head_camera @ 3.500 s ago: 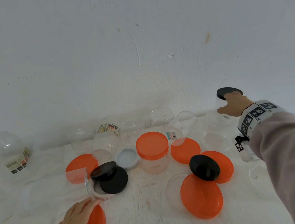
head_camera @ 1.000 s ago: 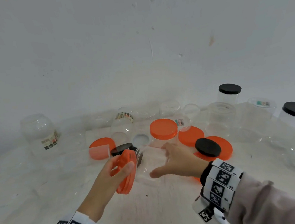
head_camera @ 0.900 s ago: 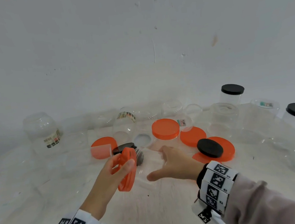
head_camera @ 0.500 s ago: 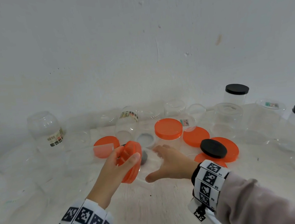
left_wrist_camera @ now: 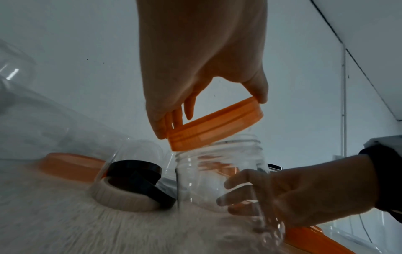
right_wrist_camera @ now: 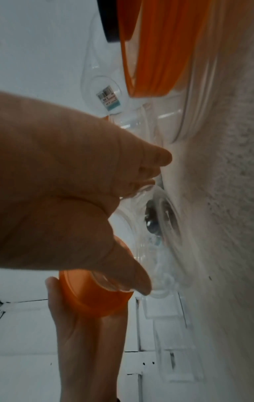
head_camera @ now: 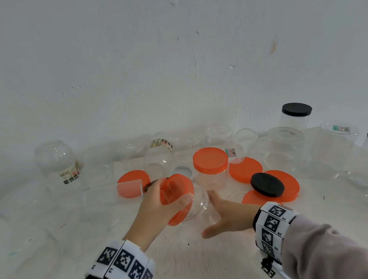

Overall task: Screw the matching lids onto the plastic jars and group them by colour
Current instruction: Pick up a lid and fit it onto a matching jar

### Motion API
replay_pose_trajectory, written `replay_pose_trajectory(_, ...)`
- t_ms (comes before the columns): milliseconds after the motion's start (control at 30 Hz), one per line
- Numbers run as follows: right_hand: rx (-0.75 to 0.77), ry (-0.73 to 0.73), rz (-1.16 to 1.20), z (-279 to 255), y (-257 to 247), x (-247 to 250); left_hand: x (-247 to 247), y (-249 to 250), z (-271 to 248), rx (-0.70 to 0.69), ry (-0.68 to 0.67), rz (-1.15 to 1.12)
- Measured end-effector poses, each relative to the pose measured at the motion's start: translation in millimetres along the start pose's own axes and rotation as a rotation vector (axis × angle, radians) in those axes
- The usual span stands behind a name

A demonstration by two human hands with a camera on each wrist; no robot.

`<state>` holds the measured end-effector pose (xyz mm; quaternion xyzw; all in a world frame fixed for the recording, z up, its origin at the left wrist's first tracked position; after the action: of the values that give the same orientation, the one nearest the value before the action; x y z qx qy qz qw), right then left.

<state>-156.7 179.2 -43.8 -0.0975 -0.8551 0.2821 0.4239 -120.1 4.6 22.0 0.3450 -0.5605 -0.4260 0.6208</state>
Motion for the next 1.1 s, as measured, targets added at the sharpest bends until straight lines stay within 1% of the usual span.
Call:
replay_pose_trajectory(167,0.068,0.010,0.072,1.0,1.8,-2.3,-15.1,-2.7,1.5,-0.002,-0.090,0.186)
replay_pose_trajectory(267,0.096,0.007,0.139,3.4,0.4,-2.7,-24.1,-2.3,1.8,-0.026,-0.130,0.312)
replay_pose_trajectory(367,0.108,0.010,0.163,5.6,-1.4,-3.5,-30.8,1.1,4.9,-0.055,-0.163,0.434)
replay_pose_trajectory(500,0.113,0.036,0.188,7.2,-1.9,-5.5,-41.1,8.5,12.1,-0.126,-0.217,0.596)
replay_pose_trajectory(600,0.096,0.047,0.200,8.2,-0.5,-6.1,-45.1,6.7,16.3,-0.134,-0.241,0.658)
replay_pose_trajectory(767,0.061,0.049,0.176,8.8,2.5,-6.1,-44.2,-2.1,13.7,-0.113,-0.253,0.634)
replay_pose_trajectory(867,0.041,0.037,0.169,6.7,1.2,-1.9,-41.4,-6.1,11.6,-0.081,-0.310,0.562)
replay_pose_trajectory(933,0.040,0.034,0.194,2.1,-0.5,10.2,-34.7,-13.3,9.8,-0.010,-0.341,0.436)
replay_pose_trajectory(1000,0.073,0.052,0.187,-3.3,-8.2,19.5,-25.9,-25.4,6.2,0.054,-0.345,0.271)
replay_pose_trajectory(1067,0.097,0.035,0.130,-10.6,-22.9,27.5,-21.1,-40.2,0.2,0.098,-0.365,0.151)
replay_pose_trajectory(1100,0.098,0.018,0.072,-8.9,-21.3,30.9,-21.2,-47.1,-3.4,0.117,-0.383,0.100)
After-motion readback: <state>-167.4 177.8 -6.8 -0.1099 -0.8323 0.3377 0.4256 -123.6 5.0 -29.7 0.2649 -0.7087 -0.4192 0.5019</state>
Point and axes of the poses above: each hand's wrist, its own z-axis towards the middle knuckle, its own x-axis out of the back of the hand, y = z × x, the point moved 6 cm from there along z, towards the middle knuckle, and after that the axes turned 9 degrees about -x, right-handed, at the moved point
